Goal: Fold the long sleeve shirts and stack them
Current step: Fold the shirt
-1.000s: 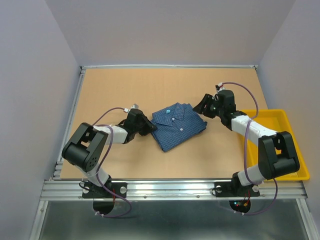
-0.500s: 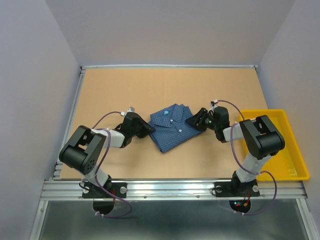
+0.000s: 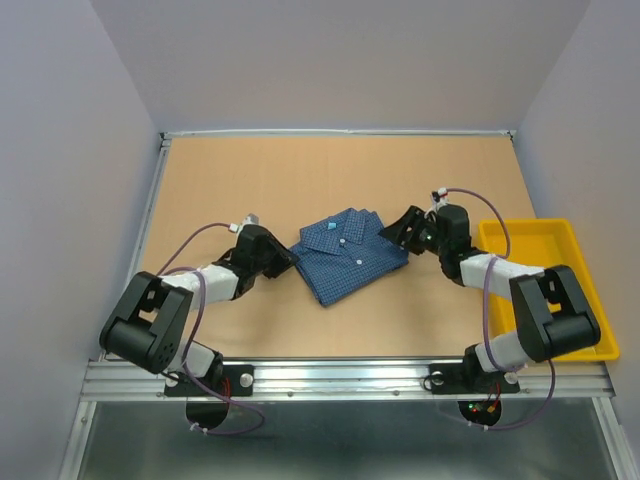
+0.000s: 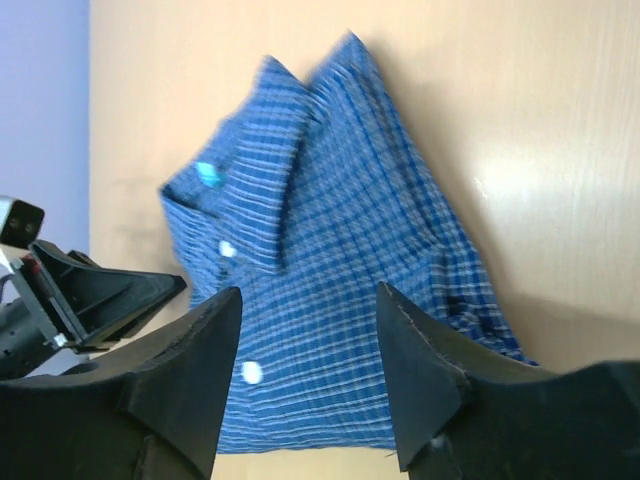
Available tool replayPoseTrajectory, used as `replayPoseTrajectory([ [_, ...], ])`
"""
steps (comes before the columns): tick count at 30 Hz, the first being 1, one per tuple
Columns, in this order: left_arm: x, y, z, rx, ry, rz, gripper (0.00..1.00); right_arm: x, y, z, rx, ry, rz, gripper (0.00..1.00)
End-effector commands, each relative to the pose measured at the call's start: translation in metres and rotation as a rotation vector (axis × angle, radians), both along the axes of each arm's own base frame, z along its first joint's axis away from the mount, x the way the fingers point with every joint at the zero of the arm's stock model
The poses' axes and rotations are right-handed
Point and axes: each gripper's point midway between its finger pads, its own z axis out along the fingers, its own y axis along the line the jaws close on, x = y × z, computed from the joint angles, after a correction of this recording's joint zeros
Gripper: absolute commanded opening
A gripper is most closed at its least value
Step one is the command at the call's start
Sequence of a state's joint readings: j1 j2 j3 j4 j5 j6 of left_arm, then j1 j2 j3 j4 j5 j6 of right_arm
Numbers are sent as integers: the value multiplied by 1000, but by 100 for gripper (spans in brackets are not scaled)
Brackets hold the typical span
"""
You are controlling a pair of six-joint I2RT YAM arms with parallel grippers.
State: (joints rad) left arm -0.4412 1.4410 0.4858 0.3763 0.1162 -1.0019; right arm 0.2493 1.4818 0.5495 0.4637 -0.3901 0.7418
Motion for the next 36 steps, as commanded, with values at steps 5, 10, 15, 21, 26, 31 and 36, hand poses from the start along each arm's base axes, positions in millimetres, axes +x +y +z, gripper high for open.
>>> replayPoseTrajectory([
  [5,14,21,71,127,-163,1,70,-33,-17,28,-16,75,-68,82],
  [10,11,27,70,180,-151,-10,83,-61,-23,20,51,142,-152,92],
  [15,16,18,39,214,-68,-73,79,-80,-16,3,90,217,-188,96],
  [21,32,1,17,217,-17,-131,71,-92,4,-9,152,266,-206,95],
  [26,38,-3,1,230,19,-133,60,-99,15,-16,241,289,-252,94],
  [31,34,3,-26,268,81,-129,34,-99,21,-27,274,308,-270,93],
  [36,26,6,-36,276,106,-133,18,-98,31,-36,314,333,-288,93],
])
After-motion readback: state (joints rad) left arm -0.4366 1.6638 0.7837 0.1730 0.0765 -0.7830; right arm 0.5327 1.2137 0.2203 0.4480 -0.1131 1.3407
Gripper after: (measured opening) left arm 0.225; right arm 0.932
